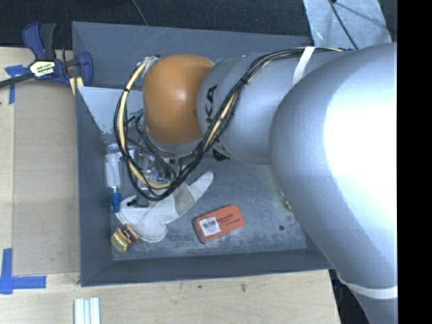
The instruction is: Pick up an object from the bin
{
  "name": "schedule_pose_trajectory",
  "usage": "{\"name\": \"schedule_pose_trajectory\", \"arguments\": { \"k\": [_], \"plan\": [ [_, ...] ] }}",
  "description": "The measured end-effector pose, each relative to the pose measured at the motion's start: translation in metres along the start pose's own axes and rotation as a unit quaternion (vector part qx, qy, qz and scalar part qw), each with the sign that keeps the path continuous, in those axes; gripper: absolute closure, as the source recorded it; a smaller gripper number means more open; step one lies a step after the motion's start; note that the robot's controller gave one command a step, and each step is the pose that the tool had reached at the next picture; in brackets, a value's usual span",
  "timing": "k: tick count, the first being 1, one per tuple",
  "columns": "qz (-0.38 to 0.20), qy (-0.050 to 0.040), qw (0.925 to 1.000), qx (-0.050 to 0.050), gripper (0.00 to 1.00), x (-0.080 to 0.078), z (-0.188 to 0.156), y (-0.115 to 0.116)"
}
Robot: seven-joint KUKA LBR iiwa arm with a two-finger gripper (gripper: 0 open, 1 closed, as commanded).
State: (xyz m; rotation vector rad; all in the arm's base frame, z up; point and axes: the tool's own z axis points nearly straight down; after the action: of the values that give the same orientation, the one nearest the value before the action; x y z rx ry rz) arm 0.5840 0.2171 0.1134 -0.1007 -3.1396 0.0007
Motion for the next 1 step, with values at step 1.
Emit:
{"name": "schedule_pose_trajectory", "arguments": {
  "k": [1],
  "plan": [
    [-0.077, -0.0005, 0.9971, -0.001, 1.0, -0.0118, 0.0356, -0.0048]
  ]
}}
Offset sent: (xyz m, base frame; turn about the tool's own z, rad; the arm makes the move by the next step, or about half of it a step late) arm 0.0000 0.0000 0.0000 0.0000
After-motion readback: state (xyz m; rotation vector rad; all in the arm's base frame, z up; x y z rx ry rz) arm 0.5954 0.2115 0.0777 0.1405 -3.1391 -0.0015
